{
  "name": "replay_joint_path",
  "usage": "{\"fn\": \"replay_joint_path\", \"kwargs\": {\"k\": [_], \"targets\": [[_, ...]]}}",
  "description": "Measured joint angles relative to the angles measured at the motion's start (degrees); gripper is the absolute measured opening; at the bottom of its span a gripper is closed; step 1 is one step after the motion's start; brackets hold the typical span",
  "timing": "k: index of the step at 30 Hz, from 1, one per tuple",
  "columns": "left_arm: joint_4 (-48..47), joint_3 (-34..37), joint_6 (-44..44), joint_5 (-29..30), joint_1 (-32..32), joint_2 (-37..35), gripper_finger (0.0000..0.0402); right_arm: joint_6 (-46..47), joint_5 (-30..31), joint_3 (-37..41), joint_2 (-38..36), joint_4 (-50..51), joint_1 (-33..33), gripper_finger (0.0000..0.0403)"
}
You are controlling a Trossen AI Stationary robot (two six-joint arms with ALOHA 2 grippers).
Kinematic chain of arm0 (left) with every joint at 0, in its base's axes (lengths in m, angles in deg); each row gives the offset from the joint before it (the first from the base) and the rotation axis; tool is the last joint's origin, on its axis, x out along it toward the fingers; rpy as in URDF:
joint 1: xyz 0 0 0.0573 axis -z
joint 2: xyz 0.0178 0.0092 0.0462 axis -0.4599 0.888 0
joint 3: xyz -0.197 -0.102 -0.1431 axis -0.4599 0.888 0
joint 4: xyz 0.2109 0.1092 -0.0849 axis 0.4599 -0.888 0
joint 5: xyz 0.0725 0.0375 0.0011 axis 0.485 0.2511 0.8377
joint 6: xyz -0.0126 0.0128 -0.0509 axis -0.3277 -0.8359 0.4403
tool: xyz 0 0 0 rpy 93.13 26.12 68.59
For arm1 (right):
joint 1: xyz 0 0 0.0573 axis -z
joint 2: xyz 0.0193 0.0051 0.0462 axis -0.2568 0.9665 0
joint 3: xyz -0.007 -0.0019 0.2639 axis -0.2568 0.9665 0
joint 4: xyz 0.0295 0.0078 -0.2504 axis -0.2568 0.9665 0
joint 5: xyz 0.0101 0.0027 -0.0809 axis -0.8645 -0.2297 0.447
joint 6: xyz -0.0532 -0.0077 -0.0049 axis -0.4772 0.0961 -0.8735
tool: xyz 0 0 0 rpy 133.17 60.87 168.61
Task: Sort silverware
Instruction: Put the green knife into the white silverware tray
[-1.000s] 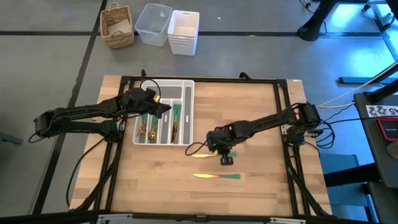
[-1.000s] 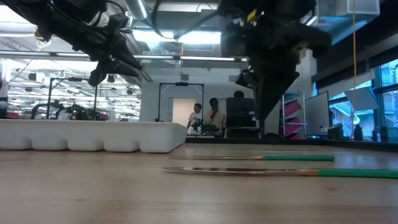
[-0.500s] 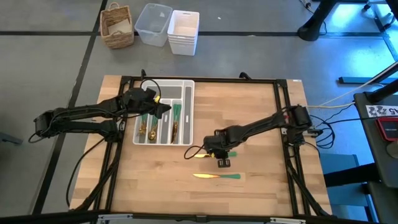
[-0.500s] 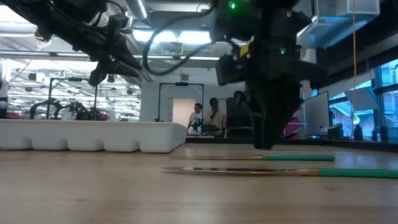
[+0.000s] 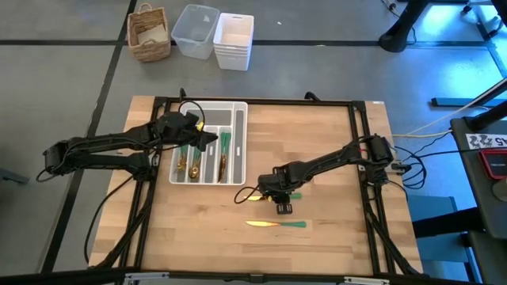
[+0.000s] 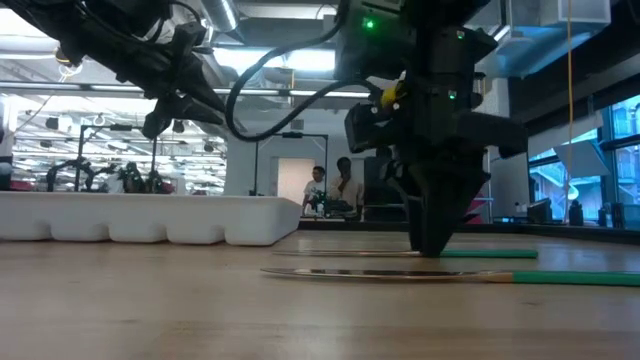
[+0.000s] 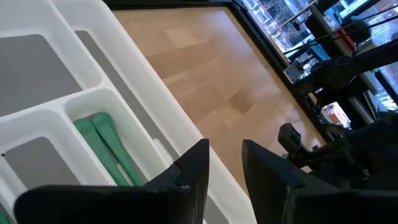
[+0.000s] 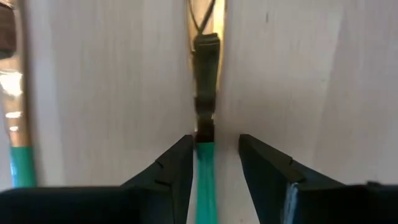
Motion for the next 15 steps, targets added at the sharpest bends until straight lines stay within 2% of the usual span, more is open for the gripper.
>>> {"fn": "replay_joint_path", "kwargs": {"k": [6, 15], "targets": [[-1.21, 0.0, 0.0, 0.0, 0.07, 0.0, 0.0088, 0.01, 0.31, -0.12, 0.9, -0.18, -0.39, 0.0124], [-1.12, 0.0, 0.0, 0.0, 0.07, 0.0, 0.0088, 0.06, 0.16, -0.03, 1.06, -0.68, -0.66, 0.0021]]}}
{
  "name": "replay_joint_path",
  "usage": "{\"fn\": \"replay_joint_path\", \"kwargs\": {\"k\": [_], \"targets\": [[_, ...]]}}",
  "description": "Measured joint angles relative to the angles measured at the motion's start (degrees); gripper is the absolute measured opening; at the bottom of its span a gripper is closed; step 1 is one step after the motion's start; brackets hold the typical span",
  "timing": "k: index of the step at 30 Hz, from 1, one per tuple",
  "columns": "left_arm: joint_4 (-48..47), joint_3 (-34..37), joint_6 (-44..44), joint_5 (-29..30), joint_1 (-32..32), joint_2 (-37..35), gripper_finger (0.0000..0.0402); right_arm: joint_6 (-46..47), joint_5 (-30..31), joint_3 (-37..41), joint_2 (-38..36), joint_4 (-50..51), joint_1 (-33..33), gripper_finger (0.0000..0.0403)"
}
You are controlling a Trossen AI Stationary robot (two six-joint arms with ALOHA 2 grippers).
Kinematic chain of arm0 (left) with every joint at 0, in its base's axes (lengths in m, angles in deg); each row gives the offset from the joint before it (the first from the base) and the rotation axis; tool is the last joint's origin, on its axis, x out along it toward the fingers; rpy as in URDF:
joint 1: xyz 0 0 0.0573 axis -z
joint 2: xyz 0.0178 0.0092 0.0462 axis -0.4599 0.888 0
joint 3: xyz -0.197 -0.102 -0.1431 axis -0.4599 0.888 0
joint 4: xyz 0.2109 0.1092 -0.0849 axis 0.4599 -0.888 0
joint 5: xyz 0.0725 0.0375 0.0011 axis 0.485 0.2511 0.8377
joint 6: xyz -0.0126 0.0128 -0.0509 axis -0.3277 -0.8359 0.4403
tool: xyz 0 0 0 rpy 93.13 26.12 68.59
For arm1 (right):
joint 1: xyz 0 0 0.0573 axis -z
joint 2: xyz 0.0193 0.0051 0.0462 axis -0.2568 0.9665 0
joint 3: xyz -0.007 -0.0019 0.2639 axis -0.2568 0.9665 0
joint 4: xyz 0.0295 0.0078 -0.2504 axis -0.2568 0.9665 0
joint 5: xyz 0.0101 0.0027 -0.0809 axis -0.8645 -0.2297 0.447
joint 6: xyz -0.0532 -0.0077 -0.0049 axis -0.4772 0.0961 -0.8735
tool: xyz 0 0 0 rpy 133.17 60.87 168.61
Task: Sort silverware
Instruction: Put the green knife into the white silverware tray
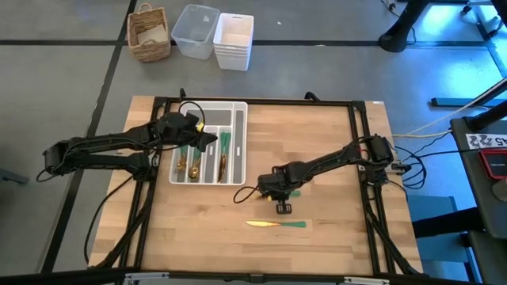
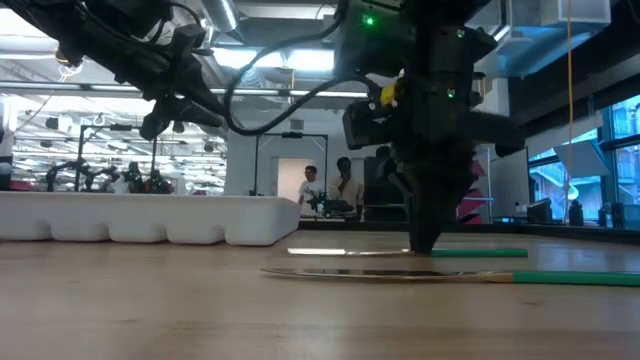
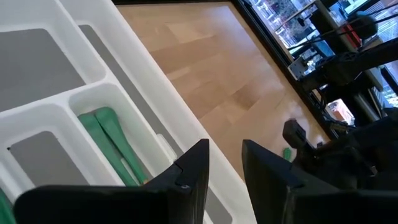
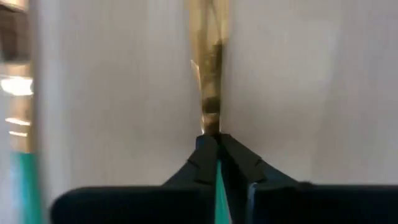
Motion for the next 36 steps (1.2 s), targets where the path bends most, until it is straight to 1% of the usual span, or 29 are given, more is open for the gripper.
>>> {"fn": "replay_joint_path", "kwargs": {"k": [2, 7, 11, 16, 20, 23, 29, 36], "targets": [[0.11, 0.0, 0.0, 0.0, 0.0, 0.0, 0.0088, -0.06, -1.11, -0.03, 0.09, -0.68, -0.07, 0.0007], [0.16, 0.0, 0.24, 0.07, 0.72, 0.0, 0.0088, -0.04, -2.86, 0.01, 0.09, -1.02, -0.02, 0.0005], [0.18, 0.0, 0.34, 0.46, 2.16, 0.02, 0.0088, -0.04, -2.99, 0.05, 0.11, -1.54, -0.02, 0.0004], [0.32, 0.0, 1.99, 1.09, 4.9, 0.02, 0.0088, -0.04, -3.1, 0.09, -0.45, -1.8, -0.04, 0.0005], [1.51, 0.0, 3.56, 1.22, 8.48, 0.58, 0.0088, -0.04, -3.08, 0.14, -0.81, -2.08, -0.05, 0.0002], [3.3, -0.01, 3.66, 1.59, 11.12, 1.69, 0.0088, -0.04, -3.06, 0.18, -1.0, -2.18, -0.07, 0.0003], [5.6, 0.0, 4.34, 4.57, 14.99, 4.54, 0.0088, -0.04, -3.49, 0.21, -1.09, -2.23, -0.07, 0.0004], [5.76, 0.0, 6.36, 4.83, 19.77, 9.47, 0.0088, -0.04, -3.89, 0.21, -1.14, -2.25, -0.07, 0.0004]]}}
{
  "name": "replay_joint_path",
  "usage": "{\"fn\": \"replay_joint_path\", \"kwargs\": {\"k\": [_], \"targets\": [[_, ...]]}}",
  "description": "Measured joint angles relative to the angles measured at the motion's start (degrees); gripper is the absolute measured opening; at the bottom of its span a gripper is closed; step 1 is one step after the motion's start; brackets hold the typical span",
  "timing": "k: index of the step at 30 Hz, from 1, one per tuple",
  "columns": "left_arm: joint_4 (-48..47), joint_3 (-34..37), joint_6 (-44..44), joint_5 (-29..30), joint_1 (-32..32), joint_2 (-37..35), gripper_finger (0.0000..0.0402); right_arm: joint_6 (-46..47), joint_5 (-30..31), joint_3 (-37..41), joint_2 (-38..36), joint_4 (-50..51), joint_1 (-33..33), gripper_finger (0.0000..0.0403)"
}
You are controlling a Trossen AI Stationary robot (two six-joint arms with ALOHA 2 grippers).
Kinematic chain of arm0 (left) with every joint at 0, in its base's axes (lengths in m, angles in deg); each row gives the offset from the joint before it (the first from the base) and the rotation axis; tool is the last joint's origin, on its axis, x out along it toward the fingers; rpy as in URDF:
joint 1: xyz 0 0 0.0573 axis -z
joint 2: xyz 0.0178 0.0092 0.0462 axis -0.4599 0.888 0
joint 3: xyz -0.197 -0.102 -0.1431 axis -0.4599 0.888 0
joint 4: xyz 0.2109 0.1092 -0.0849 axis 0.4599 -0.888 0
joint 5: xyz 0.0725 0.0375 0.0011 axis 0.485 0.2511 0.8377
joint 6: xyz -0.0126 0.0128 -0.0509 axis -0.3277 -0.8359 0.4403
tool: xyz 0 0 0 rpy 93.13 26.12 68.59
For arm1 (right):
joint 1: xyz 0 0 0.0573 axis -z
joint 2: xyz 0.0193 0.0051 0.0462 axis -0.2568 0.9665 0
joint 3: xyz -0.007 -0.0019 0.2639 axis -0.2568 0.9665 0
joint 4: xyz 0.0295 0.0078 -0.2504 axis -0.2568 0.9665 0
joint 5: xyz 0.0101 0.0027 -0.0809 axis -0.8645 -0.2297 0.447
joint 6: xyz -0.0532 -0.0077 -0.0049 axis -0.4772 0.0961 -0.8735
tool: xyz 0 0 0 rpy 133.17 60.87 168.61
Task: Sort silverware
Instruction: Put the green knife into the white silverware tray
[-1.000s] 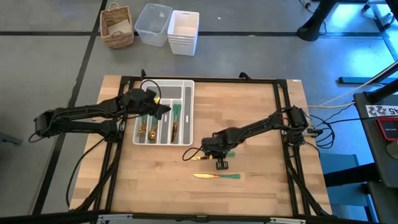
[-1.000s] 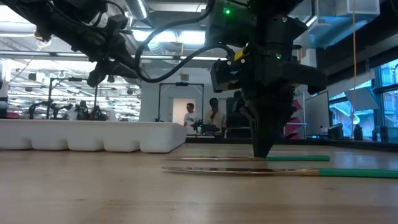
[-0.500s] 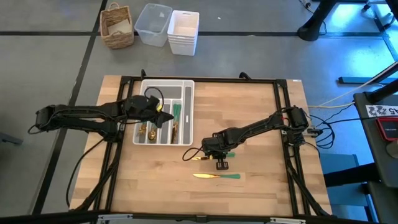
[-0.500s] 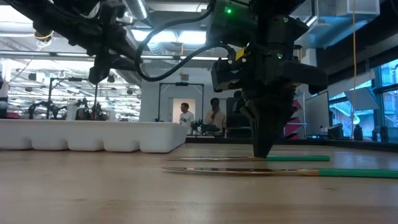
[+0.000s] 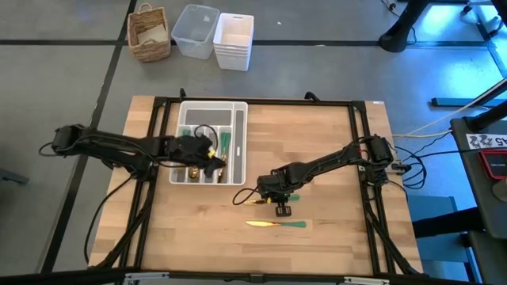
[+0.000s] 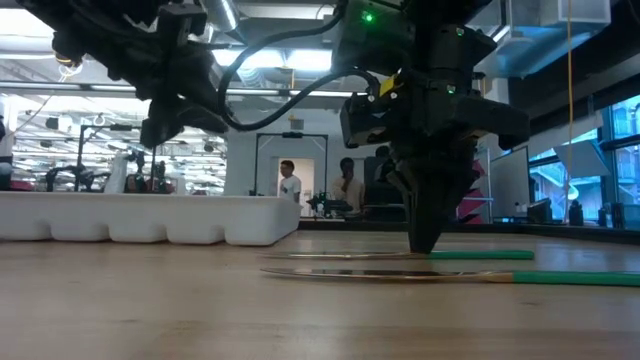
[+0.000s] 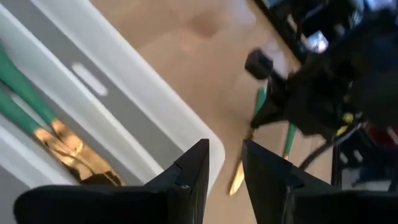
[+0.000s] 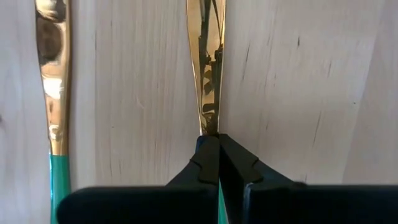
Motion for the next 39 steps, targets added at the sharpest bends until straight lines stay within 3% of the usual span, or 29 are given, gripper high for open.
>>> {"fn": "replay_joint_path", "kwargs": {"k": [11, 31, 36, 39], "targets": [[6.96, 0.0, 0.08, -0.1, 6.95, 5.65, 0.0088, 1.31, 0.66, -4.63, 0.09, 1.18, -0.04, 0.0004], [6.84, 0.0, 1.4, -1.09, 13.6, 5.46, 0.0088, 1.44, 1.46, -6.8, -0.03, 0.2, -0.02, 0.0004], [7.46, 0.0, -2.51, 1.13, 15.63, 5.69, 0.0088, 1.44, 1.49, -6.82, -0.06, 0.45, 0.02, 0.0004], [12.91, 0.0, -8.33, 3.93, 16.25, 7.08, 0.0088, 1.44, 1.44, -7.15, -0.33, 3.85, 0.48, 0.0004]]}}
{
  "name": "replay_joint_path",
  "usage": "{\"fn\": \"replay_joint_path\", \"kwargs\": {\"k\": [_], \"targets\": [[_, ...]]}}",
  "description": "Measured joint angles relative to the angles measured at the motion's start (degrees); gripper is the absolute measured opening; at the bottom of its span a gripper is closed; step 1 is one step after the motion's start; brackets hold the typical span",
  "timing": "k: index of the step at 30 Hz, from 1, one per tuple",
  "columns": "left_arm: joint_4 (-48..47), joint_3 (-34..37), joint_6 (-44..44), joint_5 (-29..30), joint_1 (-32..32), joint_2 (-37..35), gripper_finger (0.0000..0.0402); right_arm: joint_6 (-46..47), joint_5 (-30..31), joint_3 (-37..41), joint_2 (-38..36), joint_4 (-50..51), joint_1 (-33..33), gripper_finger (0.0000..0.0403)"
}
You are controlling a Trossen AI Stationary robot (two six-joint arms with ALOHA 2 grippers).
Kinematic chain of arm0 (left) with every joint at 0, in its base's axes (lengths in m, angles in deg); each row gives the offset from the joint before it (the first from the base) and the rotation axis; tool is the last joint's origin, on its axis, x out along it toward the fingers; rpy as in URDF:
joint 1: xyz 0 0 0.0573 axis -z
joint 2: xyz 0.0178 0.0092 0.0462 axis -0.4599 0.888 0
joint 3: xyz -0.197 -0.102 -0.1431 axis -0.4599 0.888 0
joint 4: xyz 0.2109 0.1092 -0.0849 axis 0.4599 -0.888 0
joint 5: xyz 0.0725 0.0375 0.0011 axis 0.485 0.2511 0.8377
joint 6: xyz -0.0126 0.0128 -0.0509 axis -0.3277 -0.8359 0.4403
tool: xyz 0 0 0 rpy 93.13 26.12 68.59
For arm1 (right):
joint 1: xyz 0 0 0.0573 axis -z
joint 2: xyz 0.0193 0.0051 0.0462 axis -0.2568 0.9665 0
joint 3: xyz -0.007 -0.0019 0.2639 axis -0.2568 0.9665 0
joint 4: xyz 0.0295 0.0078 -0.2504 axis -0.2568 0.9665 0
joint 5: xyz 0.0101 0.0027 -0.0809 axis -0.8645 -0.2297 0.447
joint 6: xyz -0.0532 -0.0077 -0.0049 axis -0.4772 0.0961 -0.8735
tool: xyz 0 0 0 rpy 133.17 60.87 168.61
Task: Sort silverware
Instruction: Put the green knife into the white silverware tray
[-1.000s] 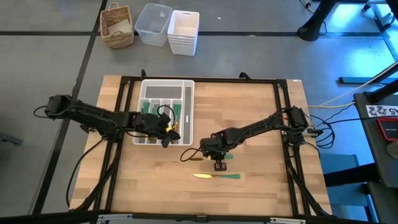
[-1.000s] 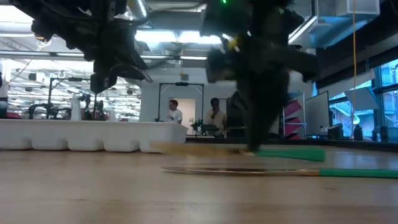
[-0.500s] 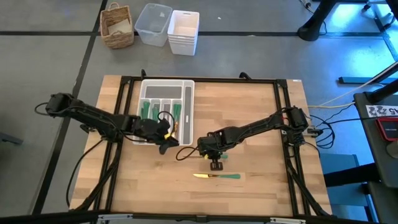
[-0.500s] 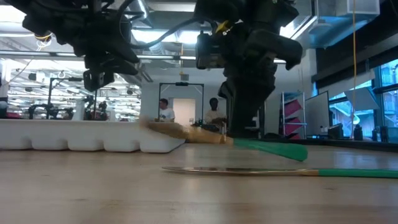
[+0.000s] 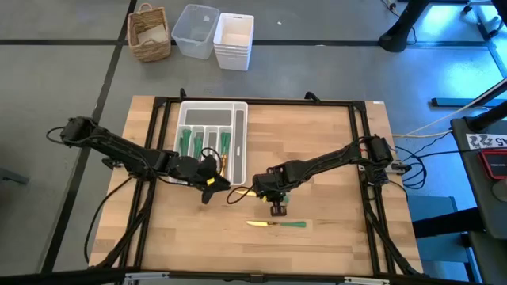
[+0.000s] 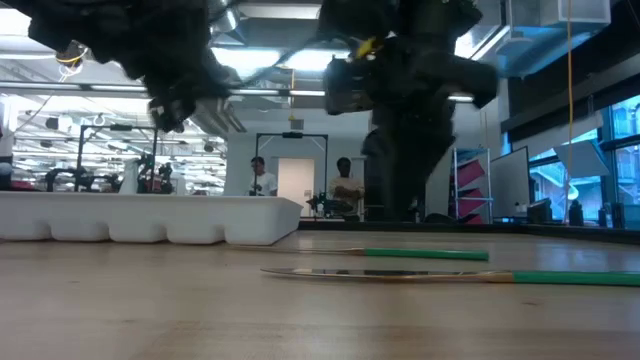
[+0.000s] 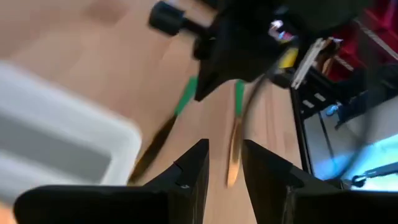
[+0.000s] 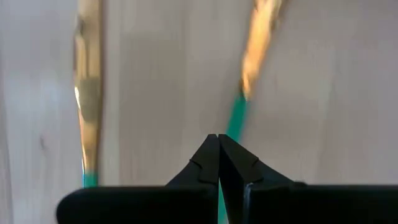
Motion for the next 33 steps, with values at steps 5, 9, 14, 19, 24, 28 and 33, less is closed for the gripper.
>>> {"fn": "replay_joint_path", "kwargs": {"k": [5, 9, 14, 19, 24, 28, 33], "targets": [[9.18, -1.16, -8.56, -0.18, -0.41, 6.41, 0.0088, 0.03, 1.68, -8.18, -0.3, 19.37, 0.34, 0.0004], [8.91, -6.8, -13.54, -3.81, -2.33, 13.56, 0.0088, -1.09, 8.1, -16.73, -0.31, 33.37, 0.31, 0.0004], [9.48, -15.85, -19.99, -6.96, -4.86, 22.5, 0.0088, -2.47, 18.34, -27.64, -0.31, 48.55, 0.35, 0.0004], [5.54, -24.38, -24.21, -8.33, -6.92, 28.19, 0.0088, -4.75, 23.48, -30.36, -3.07, 50.53, 0.51, 0.0004], [6.18, -27.56, -29.72, -8.13, -7.48, 29.26, 0.0088, -1.8, 24.96, -27.77, -8.98, 50.54, 1.2, 0.0005], [9.44, -27.93, -30.64, -8.09, -7.93, 29.39, 0.0088, 0.04, 25.91, -23.54, -14.57, 49.82, 1.05, 0.0005], [17.86, -27.74, -28.82, -7.49, -7.94, 28.98, 0.0088, 5.76, 24.5, -13.95, -26.66, 48.84, 1.05, 0.0005]]}}
